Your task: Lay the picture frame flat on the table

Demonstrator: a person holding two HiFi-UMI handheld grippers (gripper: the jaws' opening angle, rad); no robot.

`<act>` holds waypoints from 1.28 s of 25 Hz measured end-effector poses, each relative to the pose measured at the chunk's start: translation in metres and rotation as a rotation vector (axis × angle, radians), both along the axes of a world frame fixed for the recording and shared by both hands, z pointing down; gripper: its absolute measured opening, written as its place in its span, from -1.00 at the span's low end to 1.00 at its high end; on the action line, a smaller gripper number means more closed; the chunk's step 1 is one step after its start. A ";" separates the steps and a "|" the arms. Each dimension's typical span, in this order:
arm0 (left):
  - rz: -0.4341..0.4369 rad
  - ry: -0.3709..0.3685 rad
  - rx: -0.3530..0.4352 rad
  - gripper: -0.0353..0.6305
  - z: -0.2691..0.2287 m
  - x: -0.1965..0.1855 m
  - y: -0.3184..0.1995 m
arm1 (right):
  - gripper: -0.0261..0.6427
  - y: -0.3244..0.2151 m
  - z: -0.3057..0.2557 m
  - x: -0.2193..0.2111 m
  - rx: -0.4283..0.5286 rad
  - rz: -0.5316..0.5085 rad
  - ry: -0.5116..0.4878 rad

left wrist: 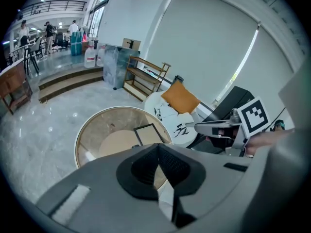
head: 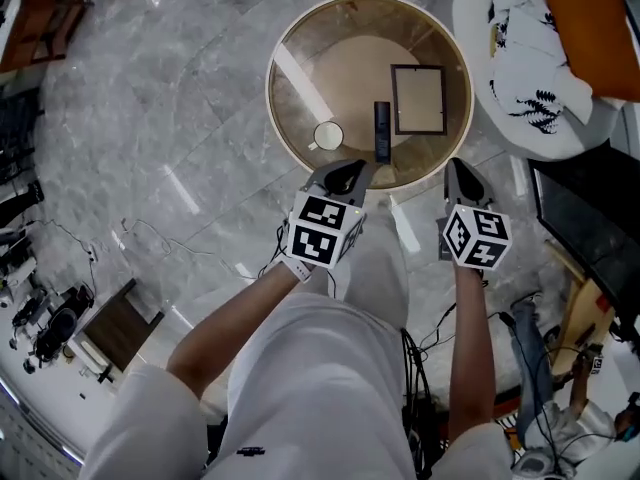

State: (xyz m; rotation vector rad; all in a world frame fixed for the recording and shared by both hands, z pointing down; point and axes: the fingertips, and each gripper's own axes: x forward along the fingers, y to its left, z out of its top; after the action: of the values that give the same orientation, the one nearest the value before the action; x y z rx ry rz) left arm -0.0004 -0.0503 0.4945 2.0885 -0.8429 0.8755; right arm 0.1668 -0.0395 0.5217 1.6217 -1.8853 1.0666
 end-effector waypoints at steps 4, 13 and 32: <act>-0.025 0.019 0.030 -0.88 -0.039 -0.014 0.010 | -0.89 0.015 -0.053 -0.010 0.044 -0.012 0.007; -0.020 0.079 0.140 -0.88 -0.126 -0.023 0.017 | -0.89 0.048 -0.138 -0.023 0.146 -0.018 0.003; -0.021 0.175 0.367 -0.88 -0.263 -0.048 0.032 | -0.90 0.089 -0.294 -0.040 0.385 -0.057 0.074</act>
State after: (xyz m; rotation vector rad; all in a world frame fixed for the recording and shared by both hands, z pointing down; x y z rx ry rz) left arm -0.0482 -0.0178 0.2313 2.4241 -0.9863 0.5451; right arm 0.1265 0.0498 0.2279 1.7659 -2.1692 0.6363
